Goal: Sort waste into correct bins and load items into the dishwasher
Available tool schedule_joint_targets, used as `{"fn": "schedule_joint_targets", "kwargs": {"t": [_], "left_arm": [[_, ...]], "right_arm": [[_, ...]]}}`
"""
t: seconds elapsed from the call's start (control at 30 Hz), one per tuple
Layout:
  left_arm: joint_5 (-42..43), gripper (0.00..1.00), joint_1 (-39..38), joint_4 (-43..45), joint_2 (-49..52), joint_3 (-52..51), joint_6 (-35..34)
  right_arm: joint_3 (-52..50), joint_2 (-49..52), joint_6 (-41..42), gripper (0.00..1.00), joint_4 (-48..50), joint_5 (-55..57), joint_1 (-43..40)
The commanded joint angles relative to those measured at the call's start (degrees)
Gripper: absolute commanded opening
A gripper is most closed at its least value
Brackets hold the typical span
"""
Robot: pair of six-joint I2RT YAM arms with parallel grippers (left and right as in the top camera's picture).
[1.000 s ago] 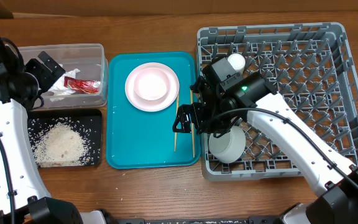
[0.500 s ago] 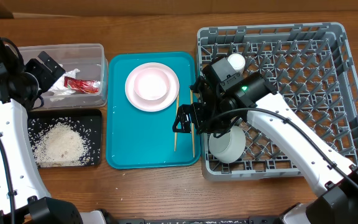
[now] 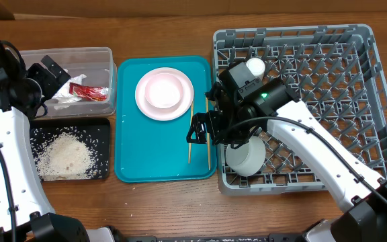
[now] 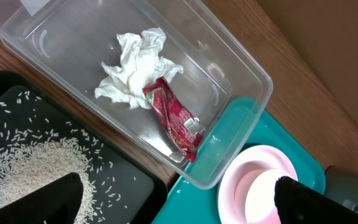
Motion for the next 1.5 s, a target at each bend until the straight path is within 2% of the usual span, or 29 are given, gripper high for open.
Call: {"fn": "schedule_joint_targets", "kwargs": {"t": [0.0,0.83,0.87,0.93,0.97,1.1,1.2,1.3,1.47], "left_arm": [[0.5,1.00,0.2,0.1,0.2,1.5,-0.8],[0.5,1.00,0.2,0.1,0.2,1.5,-0.8],[0.5,1.00,0.2,0.1,0.2,1.5,-0.8],[0.5,1.00,0.2,0.1,0.2,1.5,-0.8],[0.5,1.00,0.2,0.1,0.2,1.5,-0.8],[0.5,1.00,0.2,0.1,0.2,1.5,-0.8],[0.5,1.00,0.2,0.1,0.2,1.5,-0.8],[0.5,1.00,0.2,0.1,0.2,1.5,-0.8],[0.5,1.00,0.2,0.1,0.2,1.5,-0.8]], "right_arm": [[1.6,-1.0,-0.4,1.00,0.3,-0.7,0.2],[1.6,-1.0,-0.4,1.00,6.2,1.2,0.2],[1.6,-1.0,-0.3,0.97,7.5,1.2,0.2],[1.6,-1.0,0.5,0.82,11.0,1.2,0.4],[1.6,-1.0,1.4,0.78,11.9,1.3,0.5],[1.7,-1.0,1.0,0.72,12.0,3.9,0.5],[3.1,-0.9,-1.8,0.64,12.8,7.6,0.5],[4.9,-0.8,-4.8,0.64,17.2,10.8,0.9],[5.0,0.9,-9.9,0.65,31.1,21.0,4.3]]}}
